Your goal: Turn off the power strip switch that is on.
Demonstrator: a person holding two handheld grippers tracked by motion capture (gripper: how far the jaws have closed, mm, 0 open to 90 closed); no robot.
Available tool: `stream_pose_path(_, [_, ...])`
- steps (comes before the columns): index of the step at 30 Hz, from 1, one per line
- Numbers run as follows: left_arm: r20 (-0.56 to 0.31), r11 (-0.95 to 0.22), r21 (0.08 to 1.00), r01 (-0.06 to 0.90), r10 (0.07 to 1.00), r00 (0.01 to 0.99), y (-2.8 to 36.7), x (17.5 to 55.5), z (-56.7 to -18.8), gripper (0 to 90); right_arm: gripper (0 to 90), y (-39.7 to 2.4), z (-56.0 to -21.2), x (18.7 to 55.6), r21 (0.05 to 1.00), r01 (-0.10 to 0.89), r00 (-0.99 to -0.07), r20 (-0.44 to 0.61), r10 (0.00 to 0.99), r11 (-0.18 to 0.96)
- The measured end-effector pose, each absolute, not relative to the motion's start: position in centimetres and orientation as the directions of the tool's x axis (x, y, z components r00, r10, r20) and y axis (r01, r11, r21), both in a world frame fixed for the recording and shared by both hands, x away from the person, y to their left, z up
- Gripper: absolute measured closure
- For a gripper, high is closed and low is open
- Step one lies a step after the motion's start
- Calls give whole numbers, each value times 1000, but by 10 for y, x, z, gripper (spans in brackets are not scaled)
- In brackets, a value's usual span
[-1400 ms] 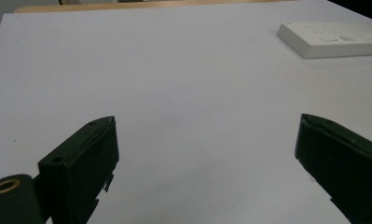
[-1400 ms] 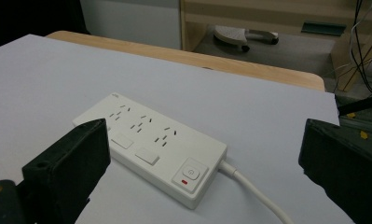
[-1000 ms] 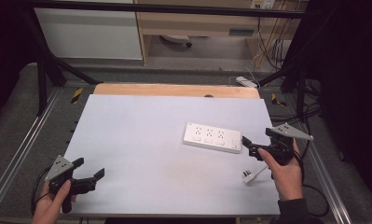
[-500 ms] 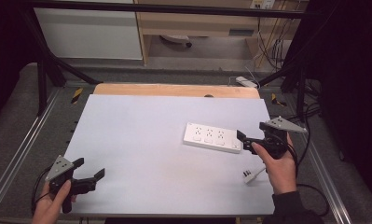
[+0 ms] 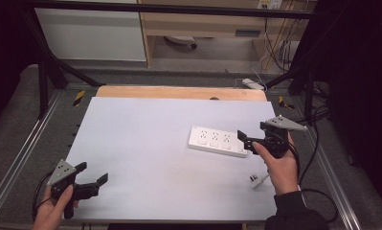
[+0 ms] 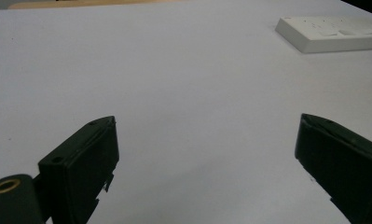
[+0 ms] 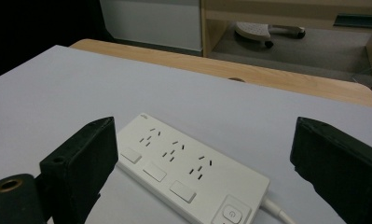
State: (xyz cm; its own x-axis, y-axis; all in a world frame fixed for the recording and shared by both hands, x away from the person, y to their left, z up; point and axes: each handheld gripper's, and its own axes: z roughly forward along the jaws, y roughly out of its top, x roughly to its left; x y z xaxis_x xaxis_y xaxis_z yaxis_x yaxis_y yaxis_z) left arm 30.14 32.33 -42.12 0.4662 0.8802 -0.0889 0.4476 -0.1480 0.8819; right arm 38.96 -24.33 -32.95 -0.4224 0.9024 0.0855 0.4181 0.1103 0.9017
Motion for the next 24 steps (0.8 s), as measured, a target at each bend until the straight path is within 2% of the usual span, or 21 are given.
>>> stream_pose_path(11, [-88,-151,881,448,878,470,323,301,-421,61,174,-232,-328,394,905,403,-448,67,892,134])
stream_pose_path(21, [-88,-151,881,447,878,470,323,301,-422,61,386,-219,-330,399,909,385,-470,44,882,160])
stream_pose_path(22, [-88,-151,881,447,878,470,323,301,-422,61,386,-219,-330,399,909,385,-470,44,882,160])
stream_pose_path(23, [-87,-152,882,447,878,471,323,301,-422,61,440,-217,-331,400,911,379,-473,38,880,164])
stream_pose_path(24, [-87,-152,882,446,878,471,323,301,-422,61,456,-217,-331,400,912,377,-472,36,881,165])
